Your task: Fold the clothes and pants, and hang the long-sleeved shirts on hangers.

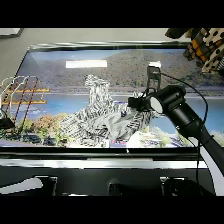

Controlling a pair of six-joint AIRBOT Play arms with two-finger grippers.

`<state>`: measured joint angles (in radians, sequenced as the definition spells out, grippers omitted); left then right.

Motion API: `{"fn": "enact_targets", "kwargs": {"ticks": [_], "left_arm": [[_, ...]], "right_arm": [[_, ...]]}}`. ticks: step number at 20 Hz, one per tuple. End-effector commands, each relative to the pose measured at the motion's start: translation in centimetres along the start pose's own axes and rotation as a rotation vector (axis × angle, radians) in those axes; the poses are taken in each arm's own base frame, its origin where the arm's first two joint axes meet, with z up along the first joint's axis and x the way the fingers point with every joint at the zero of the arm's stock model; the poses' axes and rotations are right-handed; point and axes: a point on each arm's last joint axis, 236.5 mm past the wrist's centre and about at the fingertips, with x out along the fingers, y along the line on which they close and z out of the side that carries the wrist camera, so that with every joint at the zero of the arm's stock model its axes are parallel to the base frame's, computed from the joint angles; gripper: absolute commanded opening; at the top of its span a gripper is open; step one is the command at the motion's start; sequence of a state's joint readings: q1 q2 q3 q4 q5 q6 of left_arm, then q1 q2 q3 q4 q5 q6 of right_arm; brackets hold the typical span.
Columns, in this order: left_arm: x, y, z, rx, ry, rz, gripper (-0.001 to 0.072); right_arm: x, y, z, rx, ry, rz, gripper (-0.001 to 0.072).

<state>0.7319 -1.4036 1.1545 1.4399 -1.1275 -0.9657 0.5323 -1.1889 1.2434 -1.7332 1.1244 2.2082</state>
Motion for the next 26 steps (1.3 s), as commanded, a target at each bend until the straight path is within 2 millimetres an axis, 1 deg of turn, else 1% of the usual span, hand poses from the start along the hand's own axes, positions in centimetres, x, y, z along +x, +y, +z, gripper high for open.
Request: {"fn": "enact_targets", "kwargs": {"ticks": [1,2,3,10,12,16,17,18,19,20,21,22,23,24,26], "left_arm": [[2.5,-0.3,-0.5,0.046,0.045,-0.030,0.0511],[3.0,-0.5,-0.6,0.055,0.056,-0.037,0.0470],[3.5,-0.7,-0.5,0.058,0.060,-0.041,0.0465],[5.2,0.2,1.1,0.063,0.010,-0.004,0.0465],[5.9,0.0,0.9,0.065,0.022,-0.012,0.0463],[7.4,-1.1,0.5,0.081,0.060,-0.040,0.0454],[7.6,-1.2,0.4,0.084,0.064,-0.043,0.0417],[7.7,-1.3,0.4,0.087,0.067,-0.045,0.0328],[7.8,-1.4,0.4,0.088,0.068,-0.046,0.0305],[7.8,-1.5,0.5,0.090,0.068,-0.046,0.0297],[7.8,-1.5,0.5,0.091,0.068,-0.046,0.0184],[7.8,-1.6,0.5,0.093,0.068,-0.047,0.0123],[7.8,-1.6,0.6,0.094,0.068,-0.048,0.0089],[7.7,-1.8,0.7,0.098,0.066,-0.047,0.0032],[7.4,-2.1,1.2,0.103,0.052,-0.048,0.0031]], "right_arm": [[0.0,0.0,0.1,-0.001,-0.003,-0.002,0.0039],[0.0,-0.1,0.1,-0.002,-0.004,-0.005,0.0039],[0.0,-0.1,0.1,-0.002,-0.004,-0.006,0.0039],[0.0,-0.2,0.2,-0.005,-0.008,-0.011,0.0039],[0.0,-0.2,0.2,-0.005,-0.008,-0.011,0.0039],[0.0,-0.3,0.3,-0.008,-0.012,-0.015,0.0039],[0.0,-0.4,0.3,-0.008,-0.011,-0.017,0.0040],[0.0,-0.4,0.3,-0.009,-0.011,-0.017,0.0040],[0.0,-0.4,0.3,-0.009,-0.012,-0.018,0.0040],[0.0,-0.4,0.3,-0.010,-0.013,-0.019,0.0040],[0.0,-0.5,0.3,-0.011,-0.015,-0.022,0.0040],[0.0,-0.6,0.4,-0.014,-0.017,-0.026,0.0040],[0.0,-0.7,0.4,-0.016,-0.019,-0.029,0.0040],[0.0,-0.7,0.5,-0.016,-0.019,-0.030,0.0040],[0.0,-0.7,0.4,-0.016,-0.019,-0.031,0.0040]]}}
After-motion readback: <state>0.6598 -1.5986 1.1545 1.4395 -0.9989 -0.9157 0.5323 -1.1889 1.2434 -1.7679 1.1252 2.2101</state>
